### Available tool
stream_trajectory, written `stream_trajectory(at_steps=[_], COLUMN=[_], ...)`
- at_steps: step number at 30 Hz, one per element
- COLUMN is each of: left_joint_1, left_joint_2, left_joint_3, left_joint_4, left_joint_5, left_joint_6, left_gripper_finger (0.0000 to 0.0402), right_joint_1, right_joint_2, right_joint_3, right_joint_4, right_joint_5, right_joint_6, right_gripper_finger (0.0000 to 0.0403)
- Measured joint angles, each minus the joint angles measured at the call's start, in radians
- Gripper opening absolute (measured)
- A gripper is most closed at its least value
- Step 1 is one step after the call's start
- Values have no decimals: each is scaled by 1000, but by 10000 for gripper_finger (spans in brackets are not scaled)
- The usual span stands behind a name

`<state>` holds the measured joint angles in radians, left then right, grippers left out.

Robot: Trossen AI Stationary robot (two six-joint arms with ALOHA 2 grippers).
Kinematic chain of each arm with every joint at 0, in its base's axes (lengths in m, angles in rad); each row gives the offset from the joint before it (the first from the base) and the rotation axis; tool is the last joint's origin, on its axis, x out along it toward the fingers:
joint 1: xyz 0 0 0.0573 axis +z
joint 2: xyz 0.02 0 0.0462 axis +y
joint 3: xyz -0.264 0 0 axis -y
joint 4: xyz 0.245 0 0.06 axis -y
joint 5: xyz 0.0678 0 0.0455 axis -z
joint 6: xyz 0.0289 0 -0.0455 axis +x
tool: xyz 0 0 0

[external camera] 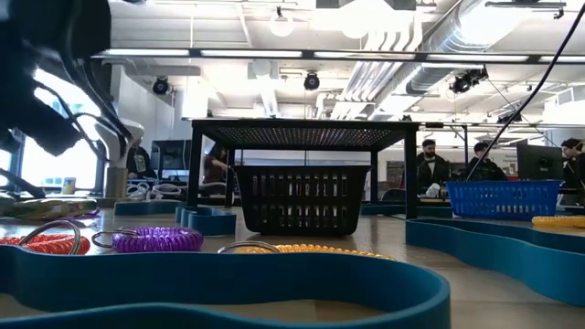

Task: Pick & Place Office Desk Supplies
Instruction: Put the yellow crayon box into the black bin

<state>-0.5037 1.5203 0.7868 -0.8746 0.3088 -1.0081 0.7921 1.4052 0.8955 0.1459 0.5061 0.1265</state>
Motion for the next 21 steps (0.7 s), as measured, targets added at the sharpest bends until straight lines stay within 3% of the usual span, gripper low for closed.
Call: stream_trajectory(at_steps=[7, 11, 15, 21], left_joint_1=[28, 65, 105, 161], left_joint_2=[-161, -251, -274, -214], left_joint_3=[16, 19, 19, 20], left_joint_4=[100, 344, 623, 894], left_joint_5=[-6, -89, -204, -211], left_joint_6=[78, 170, 167, 190], left_gripper_finger=[59, 60, 63, 64], right_joint_1=[0, 0, 0, 0], right_joint_2=[0, 0, 0, 0], right_joint_3=[0, 0, 0, -1], right_joint_4=[0, 0, 14, 18], right_joint_5=[-61, -69, -61, -61], right_joint_6=[0, -12, -16, -18], right_gripper_finger=[116, 116, 113, 102])
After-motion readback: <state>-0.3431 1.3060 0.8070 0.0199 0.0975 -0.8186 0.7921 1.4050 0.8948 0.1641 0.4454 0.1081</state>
